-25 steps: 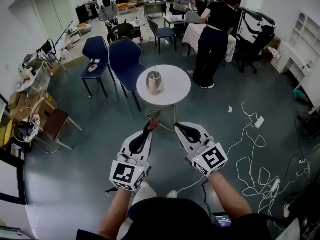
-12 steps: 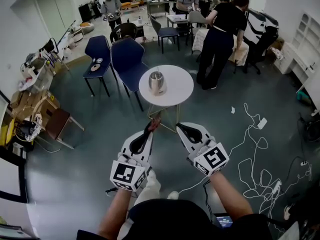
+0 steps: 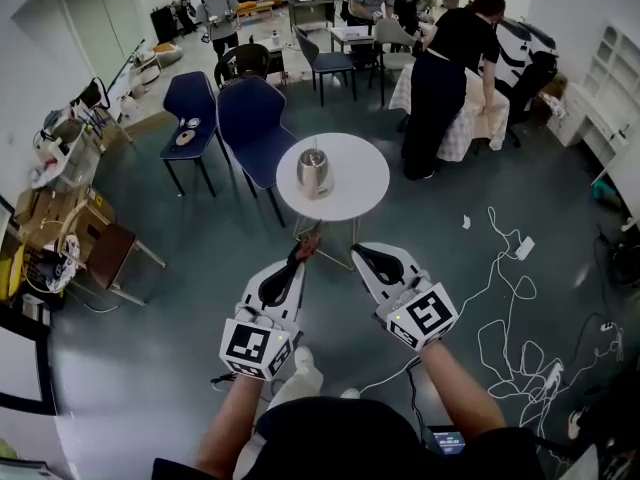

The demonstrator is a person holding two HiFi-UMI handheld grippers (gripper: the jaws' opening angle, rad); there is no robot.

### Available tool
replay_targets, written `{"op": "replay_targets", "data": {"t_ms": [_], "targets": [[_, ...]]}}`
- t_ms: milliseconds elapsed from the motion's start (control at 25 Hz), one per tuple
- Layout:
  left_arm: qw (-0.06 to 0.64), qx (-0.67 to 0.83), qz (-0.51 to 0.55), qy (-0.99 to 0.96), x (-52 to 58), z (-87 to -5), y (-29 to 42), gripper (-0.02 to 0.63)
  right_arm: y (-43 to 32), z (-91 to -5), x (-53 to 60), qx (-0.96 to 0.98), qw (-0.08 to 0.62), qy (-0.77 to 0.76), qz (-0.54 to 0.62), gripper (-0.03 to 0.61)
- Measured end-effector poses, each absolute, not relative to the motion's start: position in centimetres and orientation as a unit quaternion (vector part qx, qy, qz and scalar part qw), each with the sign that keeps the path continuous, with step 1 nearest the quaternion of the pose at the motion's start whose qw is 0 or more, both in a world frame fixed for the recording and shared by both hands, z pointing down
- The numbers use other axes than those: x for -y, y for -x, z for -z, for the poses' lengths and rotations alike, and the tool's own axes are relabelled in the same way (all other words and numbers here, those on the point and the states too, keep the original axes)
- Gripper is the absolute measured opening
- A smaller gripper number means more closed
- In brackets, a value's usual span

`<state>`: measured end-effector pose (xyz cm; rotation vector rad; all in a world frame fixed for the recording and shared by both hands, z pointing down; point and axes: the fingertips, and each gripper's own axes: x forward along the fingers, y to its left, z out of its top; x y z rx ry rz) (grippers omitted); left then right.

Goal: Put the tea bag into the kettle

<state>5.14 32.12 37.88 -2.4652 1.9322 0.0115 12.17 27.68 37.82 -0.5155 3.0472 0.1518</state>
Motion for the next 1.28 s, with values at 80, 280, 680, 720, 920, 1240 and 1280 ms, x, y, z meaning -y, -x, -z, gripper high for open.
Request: {"op": "replay_targets", "data": {"t_ms": [80, 280, 680, 720, 920, 1240, 1280], "targets": [[0.004, -0.615, -0.004, 0.789, -30.6, -37.9, -4.2, 0.015, -11.3, -37.8, -26.2, -0.984, 0.022, 0.169, -0.049, 0.017], [0.001, -0.611, -0.006, 0.791, -26.9, -37.7, -1.3, 0.015, -8.4, -37.8, -22.5, -0.983, 0.021, 0.175, -0.045, 0.017], [-0.004, -0.607, -0.007, 0.795, -21.0, -37.0, 5.3, 0.015, -2.1, -37.0, -16.4, -0.982, 0.017, 0.182, -0.042, 0.017], [-0.004, -0.606, -0.009, 0.795, -20.4, -36.9, 6.1, 0.015, -1.2, -36.9, -16.0, -0.982, 0.017, 0.181, -0.043, 0.017], [-0.004, -0.603, -0.013, 0.798, -18.0, -36.9, 10.1, 0.015, 2.7, -36.8, -13.6, -0.982, 0.010, 0.184, -0.049, 0.017], [-0.012, -0.596, -0.021, 0.803, -15.5, -37.7, 15.8, 0.015, 8.3, -37.0, -11.0, -0.979, 0.000, 0.193, -0.059, 0.017], [-0.012, -0.596, -0.021, 0.803, -15.1, -37.7, 16.5, 0.015, 8.9, -37.0, -10.6, -0.979, 0.001, 0.194, -0.060, 0.017]]}}
